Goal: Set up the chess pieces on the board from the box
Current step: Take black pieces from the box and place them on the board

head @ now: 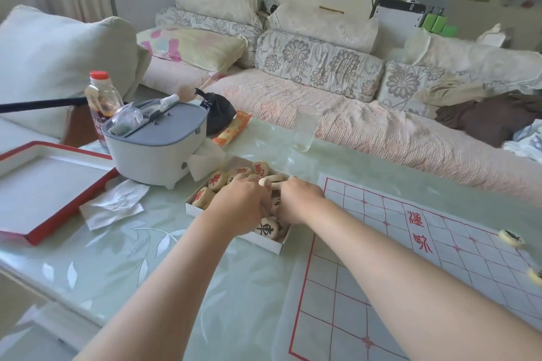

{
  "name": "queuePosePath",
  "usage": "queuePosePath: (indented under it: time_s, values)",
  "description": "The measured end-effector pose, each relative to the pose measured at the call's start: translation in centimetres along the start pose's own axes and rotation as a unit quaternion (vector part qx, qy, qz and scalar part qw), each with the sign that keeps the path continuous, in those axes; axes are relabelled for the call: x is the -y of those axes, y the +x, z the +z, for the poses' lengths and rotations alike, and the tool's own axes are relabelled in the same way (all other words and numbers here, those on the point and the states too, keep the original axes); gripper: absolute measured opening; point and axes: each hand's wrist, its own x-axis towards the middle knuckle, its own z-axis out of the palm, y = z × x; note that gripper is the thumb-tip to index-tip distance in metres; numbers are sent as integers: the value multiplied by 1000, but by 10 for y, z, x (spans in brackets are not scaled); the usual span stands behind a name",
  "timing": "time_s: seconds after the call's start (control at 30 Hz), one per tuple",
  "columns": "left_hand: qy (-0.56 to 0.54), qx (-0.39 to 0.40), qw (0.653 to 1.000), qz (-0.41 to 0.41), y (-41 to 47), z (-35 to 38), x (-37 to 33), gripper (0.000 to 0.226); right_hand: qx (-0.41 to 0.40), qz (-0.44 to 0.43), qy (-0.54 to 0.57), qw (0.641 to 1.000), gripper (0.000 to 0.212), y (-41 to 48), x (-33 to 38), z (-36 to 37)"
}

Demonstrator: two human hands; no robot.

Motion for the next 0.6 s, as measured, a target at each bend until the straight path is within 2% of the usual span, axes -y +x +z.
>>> queuePosePath:
  time_s: [0.07, 0.13, 0.23, 0.33, 0.4, 0.5, 0.6]
  values:
    - [-4, 6, 1000, -15, 0, 4, 0, 21, 9, -3, 1, 1000, 54, -3, -3, -3]
    - [-31, -21, 999, -40, 1, 4, -2, 26, -12, -14, 45, 999, 46, -8, -7, -7]
    - [-82, -78, 991, -76, 4, -1, -5, 31, -66, -52, 186, 979, 40, -17, -14, -13]
    - [-169, -92, 974, -120, 5, -5, -10, 41, -96, -99, 307, 942, 49, -26, -16, -16]
    - [-225, -94, 959, -146, 6, -6, -14, 40, -109, -121, 334, 928, 54, -32, -14, -17]
    - [-226, -112, 955, -158, 6, -6, -17, 32, -128, -130, 353, 918, 53, -38, -12, -19]
    - [-192, -127, 958, -173, 4, -9, -12, 31, -90, -89, 321, 938, 40, -43, -13, -22]
